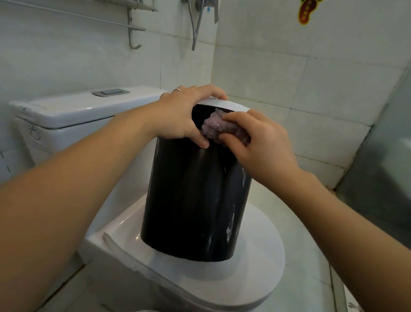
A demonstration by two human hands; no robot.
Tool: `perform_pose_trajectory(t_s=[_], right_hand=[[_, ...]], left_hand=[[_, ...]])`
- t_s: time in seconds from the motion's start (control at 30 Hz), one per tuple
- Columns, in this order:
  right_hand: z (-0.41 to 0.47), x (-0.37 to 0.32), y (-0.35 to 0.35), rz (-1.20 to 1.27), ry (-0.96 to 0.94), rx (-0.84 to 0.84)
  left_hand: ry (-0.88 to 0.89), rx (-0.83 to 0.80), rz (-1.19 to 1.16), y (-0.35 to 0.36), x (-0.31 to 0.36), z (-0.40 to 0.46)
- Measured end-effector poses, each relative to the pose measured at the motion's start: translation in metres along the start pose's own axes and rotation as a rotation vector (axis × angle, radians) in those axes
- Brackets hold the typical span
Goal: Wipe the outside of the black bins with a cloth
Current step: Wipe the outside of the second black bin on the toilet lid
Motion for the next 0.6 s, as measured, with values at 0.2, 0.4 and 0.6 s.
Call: perform_pose_trajectory(t_s=[0.2,0.4,0.6], right_hand=[[-0.001,0.019,-0.010,-0.003,0.027,0.036],[-0.009,0.012,-0.003,-0.002,0.061,0.043],[-0.035,-0.007,0.001,0.003,-0.085,-0.029]], left_hand=[[-0.019,-0.012,-0.020,-0.003,-0.008,-0.001],[-0.029,0.000,-0.030,-0.002,-0.010,0.000],[-0.024,0.006,-0.012,-0.002,-0.011,0.002]])
Point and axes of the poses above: each hand's wrist, its own z-axis towards the middle knuckle, its own y-axis out of the palm, x = y × z, the point moved 7 cm from there along z, towards the middle knuckle, and after that the axes turned 7 degrees about x, right-handed, at the moved point
